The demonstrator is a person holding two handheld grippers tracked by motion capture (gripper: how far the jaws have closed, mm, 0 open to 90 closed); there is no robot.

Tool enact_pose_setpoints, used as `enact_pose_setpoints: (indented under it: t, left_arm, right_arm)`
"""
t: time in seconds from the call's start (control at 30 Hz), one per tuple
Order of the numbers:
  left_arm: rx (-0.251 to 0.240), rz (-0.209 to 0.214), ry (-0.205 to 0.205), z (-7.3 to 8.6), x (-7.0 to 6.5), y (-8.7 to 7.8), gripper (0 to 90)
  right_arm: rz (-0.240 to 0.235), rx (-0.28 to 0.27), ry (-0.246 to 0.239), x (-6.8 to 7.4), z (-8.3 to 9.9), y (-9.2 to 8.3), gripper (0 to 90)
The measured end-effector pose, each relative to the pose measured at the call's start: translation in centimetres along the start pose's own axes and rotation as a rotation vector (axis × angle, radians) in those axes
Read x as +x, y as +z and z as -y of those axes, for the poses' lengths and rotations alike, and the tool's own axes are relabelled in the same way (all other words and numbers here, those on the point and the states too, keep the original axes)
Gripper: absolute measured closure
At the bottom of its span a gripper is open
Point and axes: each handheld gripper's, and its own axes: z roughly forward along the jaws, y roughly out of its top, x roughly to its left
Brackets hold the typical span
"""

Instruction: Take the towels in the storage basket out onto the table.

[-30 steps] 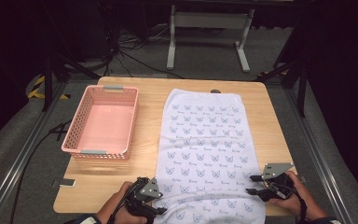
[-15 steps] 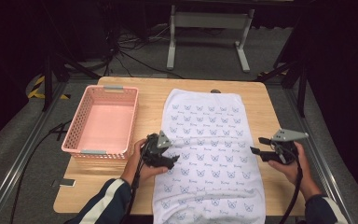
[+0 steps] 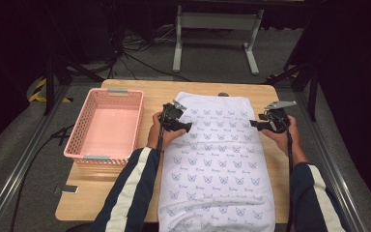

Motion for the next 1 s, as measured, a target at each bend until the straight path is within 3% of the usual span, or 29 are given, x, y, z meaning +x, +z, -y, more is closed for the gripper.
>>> enact_pose_setpoints:
  t: [0.07,0.1,0.13,0.2,0.37,0.47,0.53,0.57,0.63,0.7,0.8,0.9,1.0]
  left_arm:
    - [0.012,-0.044,-0.078,-0.8,1.5,0.5,28.5]
    - [0.012,-0.044,-0.078,-0.8,1.5,0.5,30.7]
    - [0.015,-0.054,-0.097,-1.1,1.9,0.8,30.7]
    - [0.031,-0.097,-0.101,-1.6,2.4,1.1,32.1]
    - [0.053,-0.086,-0.133,-2.2,3.2,3.0,34.6]
    - [0.048,-0.082,-0.128,-2.5,3.2,3.6,34.5]
    - [0.051,-0.084,-0.129,-2.6,3.2,3.6,34.5]
    - [0.048,-0.107,-0.126,-2.7,3.3,3.6,34.5]
    - [0.048,-0.09,-0.143,-2.6,3.6,3.8,34.7]
    - [0.062,-0.12,-0.147,-2.4,4.0,4.0,34.9]
    - [0.077,-0.103,-0.171,-1.9,4.3,4.3,43.9]
    - [0.089,-0.072,-0.151,-1.7,4.3,4.5,48.6]
    - [0.083,-0.052,-0.142,-1.6,4.2,4.4,58.6]
  right_arm:
    - [0.007,0.003,0.032,-0.8,-0.6,1.0,51.9]
    - [0.007,0.003,0.032,-0.8,-0.6,1.0,51.9]
    - [0.03,0.004,0.076,-1.4,-1.0,1.7,53.5]
    - [0.046,0.014,0.102,-1.9,-1.5,2.5,54.4]
    - [0.095,0.037,0.117,-2.2,-1.7,4.0,56.5]
    - [0.134,0.004,0.159,-2.6,-2.0,4.7,55.8]
    - [0.125,-0.012,0.182,-2.6,-2.0,4.9,55.8]
    - [0.125,-0.013,0.181,-2.7,-2.1,5.2,54.9]
    - [0.117,0.014,0.204,-3.1,-2.0,6.0,53.2]
    - [0.122,0.005,0.236,-3.2,-2.0,6.4,54.3]
    - [0.139,0.034,0.228,-2.9,-2.2,7.3,52.9]
    - [0.125,0.039,0.243,-2.7,-2.3,7.7,52.4]
    - [0.127,0.075,0.211,-2.2,-2.4,8.5,52.5]
